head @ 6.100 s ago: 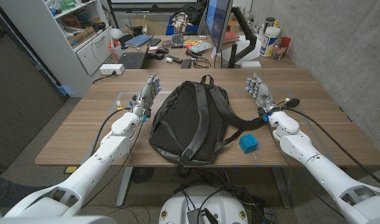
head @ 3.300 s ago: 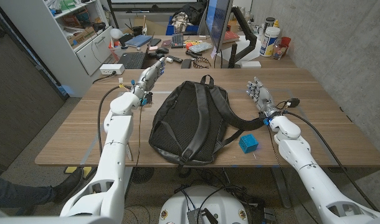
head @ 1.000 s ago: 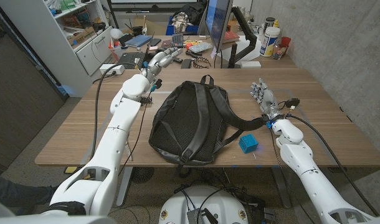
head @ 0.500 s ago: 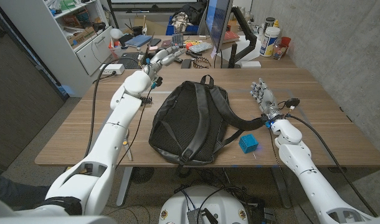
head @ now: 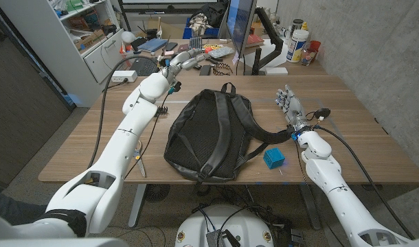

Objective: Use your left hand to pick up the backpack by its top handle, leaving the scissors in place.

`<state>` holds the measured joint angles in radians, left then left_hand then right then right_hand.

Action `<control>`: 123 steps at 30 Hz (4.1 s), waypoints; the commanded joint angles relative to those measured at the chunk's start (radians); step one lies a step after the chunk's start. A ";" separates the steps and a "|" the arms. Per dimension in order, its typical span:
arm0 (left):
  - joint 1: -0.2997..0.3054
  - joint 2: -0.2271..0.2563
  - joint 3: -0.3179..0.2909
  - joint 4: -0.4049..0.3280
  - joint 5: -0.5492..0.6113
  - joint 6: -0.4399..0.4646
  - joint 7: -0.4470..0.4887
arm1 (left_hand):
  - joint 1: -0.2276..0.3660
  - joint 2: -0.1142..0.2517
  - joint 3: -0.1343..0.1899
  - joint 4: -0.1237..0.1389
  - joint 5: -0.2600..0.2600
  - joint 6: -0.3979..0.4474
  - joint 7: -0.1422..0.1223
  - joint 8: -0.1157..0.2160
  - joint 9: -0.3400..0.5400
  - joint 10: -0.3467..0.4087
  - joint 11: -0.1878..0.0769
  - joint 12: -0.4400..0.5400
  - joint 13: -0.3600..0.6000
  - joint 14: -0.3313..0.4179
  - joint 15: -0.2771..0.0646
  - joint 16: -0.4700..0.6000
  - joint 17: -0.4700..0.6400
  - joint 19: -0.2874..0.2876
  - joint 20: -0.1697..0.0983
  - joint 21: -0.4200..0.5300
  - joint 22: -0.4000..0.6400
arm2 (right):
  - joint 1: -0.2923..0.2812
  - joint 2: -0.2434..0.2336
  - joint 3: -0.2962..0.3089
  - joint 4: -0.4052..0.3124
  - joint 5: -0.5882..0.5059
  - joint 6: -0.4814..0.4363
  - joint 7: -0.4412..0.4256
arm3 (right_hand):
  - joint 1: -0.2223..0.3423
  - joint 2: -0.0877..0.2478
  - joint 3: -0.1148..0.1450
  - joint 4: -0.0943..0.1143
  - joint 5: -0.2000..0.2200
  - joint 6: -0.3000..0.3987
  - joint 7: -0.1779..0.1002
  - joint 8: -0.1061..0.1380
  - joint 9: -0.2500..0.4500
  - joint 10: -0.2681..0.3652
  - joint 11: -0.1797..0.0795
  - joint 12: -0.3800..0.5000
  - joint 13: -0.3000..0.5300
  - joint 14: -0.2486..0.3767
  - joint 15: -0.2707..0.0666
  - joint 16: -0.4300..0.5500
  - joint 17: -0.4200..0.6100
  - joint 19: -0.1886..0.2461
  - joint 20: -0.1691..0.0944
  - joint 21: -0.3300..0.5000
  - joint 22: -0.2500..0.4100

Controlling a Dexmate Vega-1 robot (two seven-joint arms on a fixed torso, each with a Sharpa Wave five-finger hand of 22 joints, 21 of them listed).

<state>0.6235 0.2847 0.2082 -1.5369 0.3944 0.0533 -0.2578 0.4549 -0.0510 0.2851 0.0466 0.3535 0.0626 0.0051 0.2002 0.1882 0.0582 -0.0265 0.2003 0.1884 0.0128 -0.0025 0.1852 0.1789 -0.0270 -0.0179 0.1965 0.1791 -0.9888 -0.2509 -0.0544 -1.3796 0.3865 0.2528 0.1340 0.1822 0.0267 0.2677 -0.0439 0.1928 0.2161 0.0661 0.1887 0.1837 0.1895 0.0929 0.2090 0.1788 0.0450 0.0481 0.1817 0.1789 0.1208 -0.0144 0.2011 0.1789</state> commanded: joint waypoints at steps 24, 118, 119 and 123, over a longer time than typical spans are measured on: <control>-0.178 0.042 0.193 0.129 0.099 0.037 -0.048 | 0.027 0.005 -0.003 -0.011 -0.011 -0.002 -0.001 0.002 0.008 -0.008 0.021 0.003 0.007 0.015 0.028 0.009 0.009 0.066 0.106 0.028 0.003 | 0.005 0.015 0.004 0.015 0.001 0.008 -0.014 | -0.002 0.010 -0.010 0.000 0.003 0.012 -0.003 0.006 0.003 0.012 -0.001 0.007 0.005 0.020 -0.006 0.009 0.003 0.016 0.002 0.006 0.005; -0.528 -0.071 0.555 0.562 0.366 -0.017 -0.158 | 0.180 -0.137 -0.120 -0.138 -0.025 0.015 -0.080 0.018 0.011 0.049 -0.063 0.026 0.020 0.190 0.075 0.022 0.009 0.366 0.234 0.058 0.004 | 0.063 0.041 0.008 0.077 0.011 0.026 -0.027 | -0.012 0.010 -0.023 0.001 0.004 0.006 -0.006 0.005 0.003 0.021 0.007 0.006 0.006 0.056 -0.001 0.011 0.006 0.097 -0.003 0.027 0.009; -0.535 -0.077 0.559 0.576 0.369 -0.021 -0.161 | 0.180 -0.137 -0.121 -0.139 -0.025 0.015 -0.080 0.018 0.011 0.050 -0.063 0.026 0.020 0.192 0.074 0.023 0.009 0.367 0.234 0.058 0.004 | 0.062 0.041 0.007 0.076 0.011 0.025 -0.027 | -0.012 0.010 -0.023 0.000 0.004 0.007 -0.006 0.005 0.003 0.022 0.005 0.007 0.006 0.056 -0.002 0.011 0.006 0.101 -0.001 0.029 0.009; -0.559 -0.098 0.570 0.632 0.379 -0.036 -0.170 | 0.179 -0.138 -0.127 -0.141 -0.025 0.014 -0.087 0.017 0.011 0.048 -0.062 0.025 0.020 0.192 0.074 0.022 0.009 0.373 0.234 0.059 0.004 | 0.061 0.043 0.008 0.076 0.011 0.026 -0.032 | -0.010 0.010 -0.024 -0.002 0.005 0.007 -0.005 0.005 0.003 0.023 0.006 0.007 0.006 0.062 -0.002 0.012 0.005 0.116 0.003 0.033 0.008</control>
<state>0.1075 0.2259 0.7591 -1.0164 0.7595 0.0667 -0.4263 0.6324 -0.1788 0.1678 -0.0923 0.3290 0.0733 -0.0702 0.2157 0.1977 0.1013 -0.0880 0.2235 0.2073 0.1949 0.0723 0.2066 0.1839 0.3342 0.2146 0.2487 0.1791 -0.9259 -0.2112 -0.0465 -1.3049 0.3968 0.2815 0.1089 0.1702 0.0387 0.2467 -0.0422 0.1928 0.2215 0.0608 0.1887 0.1836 0.2037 0.1001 0.2090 0.1788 0.0950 0.0445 0.1885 0.1813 0.2227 -0.0126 0.2286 0.1837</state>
